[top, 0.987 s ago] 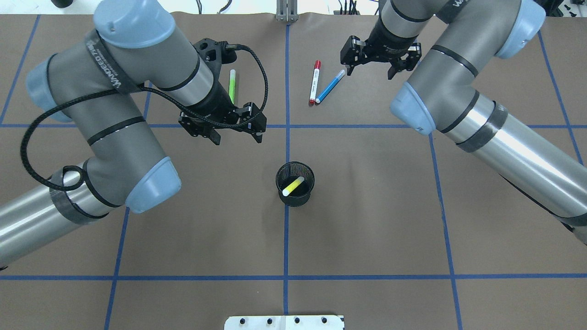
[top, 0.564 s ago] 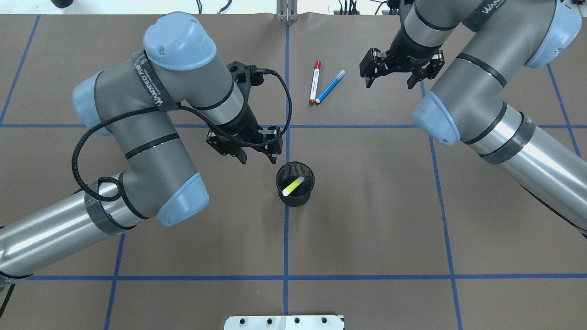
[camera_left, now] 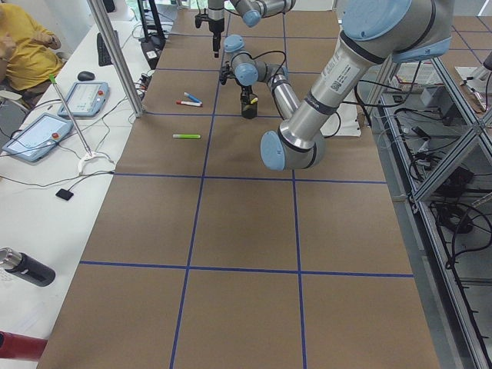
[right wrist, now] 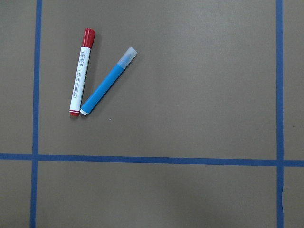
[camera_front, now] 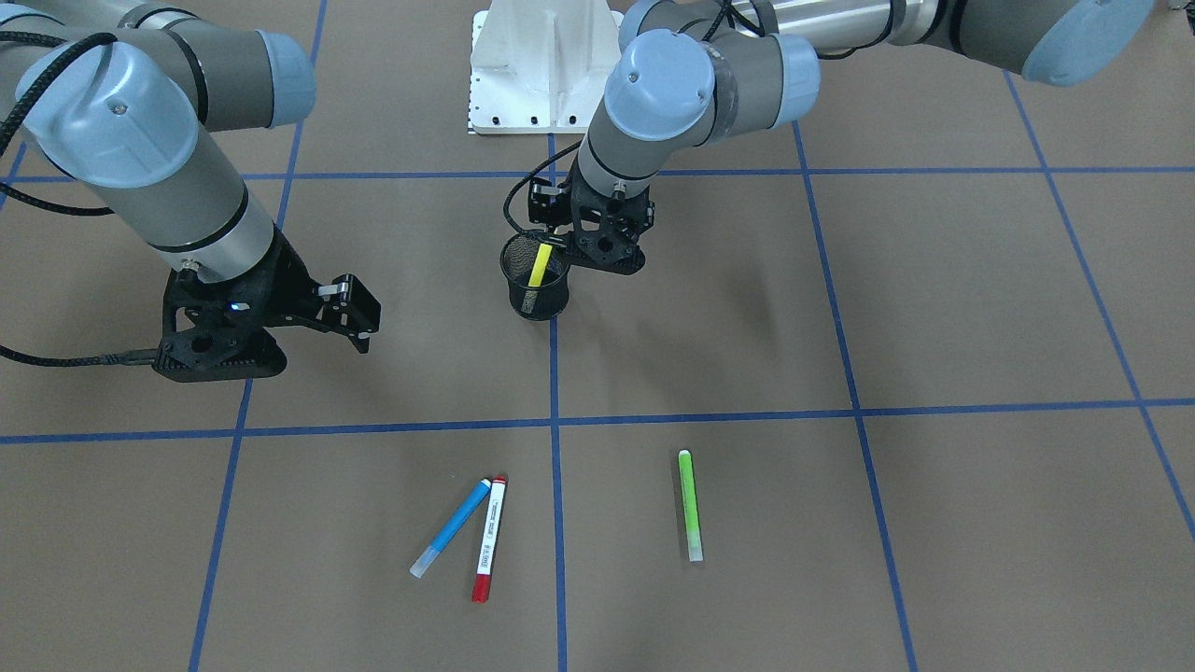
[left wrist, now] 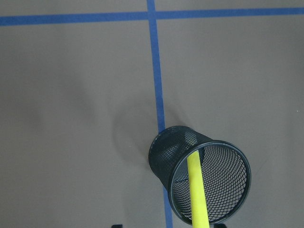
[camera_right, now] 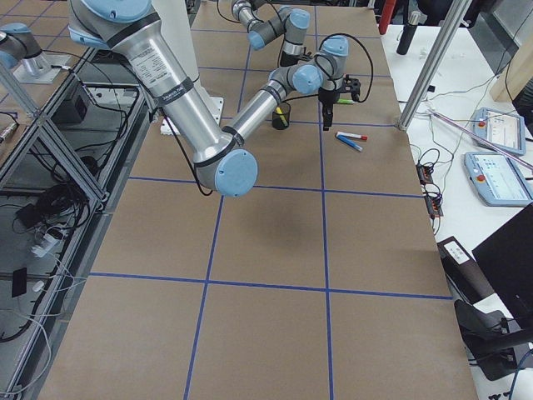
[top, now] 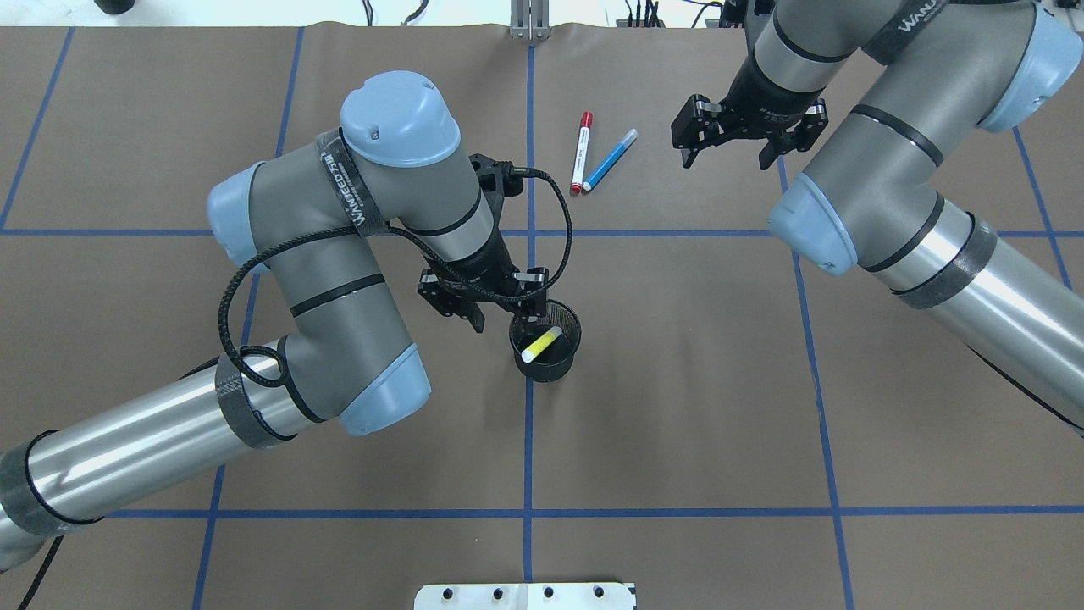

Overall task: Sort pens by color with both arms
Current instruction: 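Lower the left gripper into the cup and grasp the yellow highlighter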

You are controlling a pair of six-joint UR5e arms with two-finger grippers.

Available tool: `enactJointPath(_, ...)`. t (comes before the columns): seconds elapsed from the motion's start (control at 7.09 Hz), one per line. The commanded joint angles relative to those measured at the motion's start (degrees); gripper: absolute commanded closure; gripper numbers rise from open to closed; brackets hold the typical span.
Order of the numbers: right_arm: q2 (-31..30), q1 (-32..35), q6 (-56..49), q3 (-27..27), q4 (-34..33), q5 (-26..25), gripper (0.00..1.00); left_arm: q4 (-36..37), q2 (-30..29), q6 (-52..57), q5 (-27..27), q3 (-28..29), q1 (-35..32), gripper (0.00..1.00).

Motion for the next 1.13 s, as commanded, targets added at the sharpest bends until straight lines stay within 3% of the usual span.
enactJointPath(0.0,-0.03,0.00,-0.01,0.02,0.03,0.00,0.00,-0.39,-1.15,-1.98,-0.01,1.28,1.54,0.49)
enactJointPath(0.99,-0.03,-0.09,0.07,-0.07,0.03,0.00,0.00,-0.48,-1.78,-1.91,-0.01,3.04,2.25,0.52)
